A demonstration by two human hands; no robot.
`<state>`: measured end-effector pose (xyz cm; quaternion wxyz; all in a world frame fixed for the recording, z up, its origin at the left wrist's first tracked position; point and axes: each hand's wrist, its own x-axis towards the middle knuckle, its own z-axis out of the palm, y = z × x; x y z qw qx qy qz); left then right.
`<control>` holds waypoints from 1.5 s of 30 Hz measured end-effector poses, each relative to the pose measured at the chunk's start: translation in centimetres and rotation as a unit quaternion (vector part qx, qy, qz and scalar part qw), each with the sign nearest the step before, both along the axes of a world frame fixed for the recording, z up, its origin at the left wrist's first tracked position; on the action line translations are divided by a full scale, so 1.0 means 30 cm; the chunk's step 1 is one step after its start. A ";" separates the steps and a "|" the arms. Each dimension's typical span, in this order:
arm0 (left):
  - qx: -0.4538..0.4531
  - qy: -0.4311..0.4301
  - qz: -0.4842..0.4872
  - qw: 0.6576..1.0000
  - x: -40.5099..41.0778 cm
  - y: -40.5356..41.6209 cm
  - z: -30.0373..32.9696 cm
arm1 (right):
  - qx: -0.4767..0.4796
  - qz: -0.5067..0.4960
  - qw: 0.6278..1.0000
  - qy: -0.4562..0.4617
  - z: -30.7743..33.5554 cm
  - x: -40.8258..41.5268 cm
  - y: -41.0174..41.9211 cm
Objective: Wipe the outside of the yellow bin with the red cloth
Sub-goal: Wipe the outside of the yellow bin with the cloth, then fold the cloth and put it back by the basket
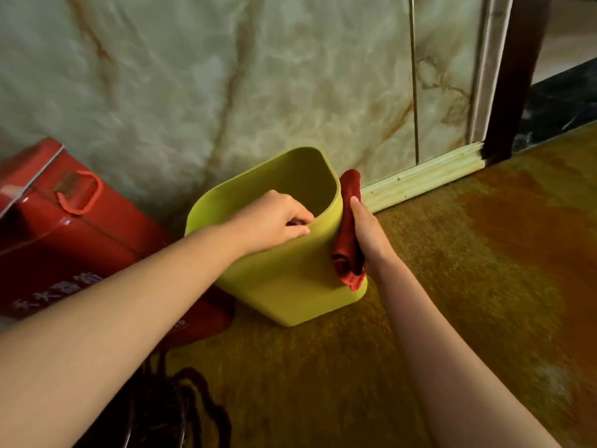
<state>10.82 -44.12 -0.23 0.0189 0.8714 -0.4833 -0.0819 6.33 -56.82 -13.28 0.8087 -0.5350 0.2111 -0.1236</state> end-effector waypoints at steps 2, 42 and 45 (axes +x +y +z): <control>0.004 0.022 0.029 0.999 0.015 0.069 0.001 | 0.017 -0.008 1.000 0.010 -0.024 -0.012 -0.001; -0.382 0.459 0.357 0.718 -0.371 0.413 -0.197 | -0.103 0.105 0.989 -0.029 0.102 -0.415 0.470; -0.382 0.494 0.346 0.700 -0.347 0.477 -0.170 | -0.061 0.164 0.983 -0.049 0.076 -0.429 0.418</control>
